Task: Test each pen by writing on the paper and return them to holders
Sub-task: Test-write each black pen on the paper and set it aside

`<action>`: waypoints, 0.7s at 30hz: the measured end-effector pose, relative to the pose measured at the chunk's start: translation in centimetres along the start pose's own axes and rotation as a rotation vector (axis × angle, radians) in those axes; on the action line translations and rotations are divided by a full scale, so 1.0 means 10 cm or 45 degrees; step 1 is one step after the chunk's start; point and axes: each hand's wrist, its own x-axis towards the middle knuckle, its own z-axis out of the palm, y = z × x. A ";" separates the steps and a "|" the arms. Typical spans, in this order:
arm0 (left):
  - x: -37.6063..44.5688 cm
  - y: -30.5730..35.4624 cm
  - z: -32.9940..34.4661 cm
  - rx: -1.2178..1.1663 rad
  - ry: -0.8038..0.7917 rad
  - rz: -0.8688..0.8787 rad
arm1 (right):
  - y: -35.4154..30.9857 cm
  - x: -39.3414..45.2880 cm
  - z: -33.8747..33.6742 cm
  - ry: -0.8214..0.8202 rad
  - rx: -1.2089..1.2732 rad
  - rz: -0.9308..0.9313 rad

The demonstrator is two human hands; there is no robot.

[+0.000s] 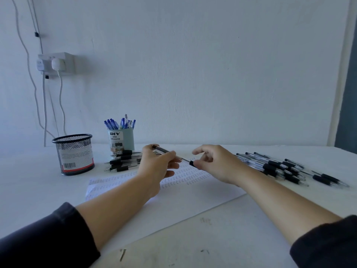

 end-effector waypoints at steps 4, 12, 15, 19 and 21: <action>0.00 -0.01 0.01 -0.009 -0.047 0.010 | 0.01 0.01 0.00 0.016 -0.036 -0.022; 0.03 -0.02 0.00 0.083 -0.100 -0.060 | 0.24 0.00 -0.39 0.511 -0.535 0.504; 0.04 -0.03 0.01 0.138 -0.124 -0.062 | 0.39 -0.07 -0.59 0.627 -0.683 0.769; 0.04 -0.03 0.01 0.156 -0.125 -0.065 | 0.49 -0.12 -0.71 0.569 -0.650 0.931; 0.05 -0.03 0.00 0.166 -0.134 -0.068 | 0.49 -0.12 -0.69 0.519 -0.657 0.924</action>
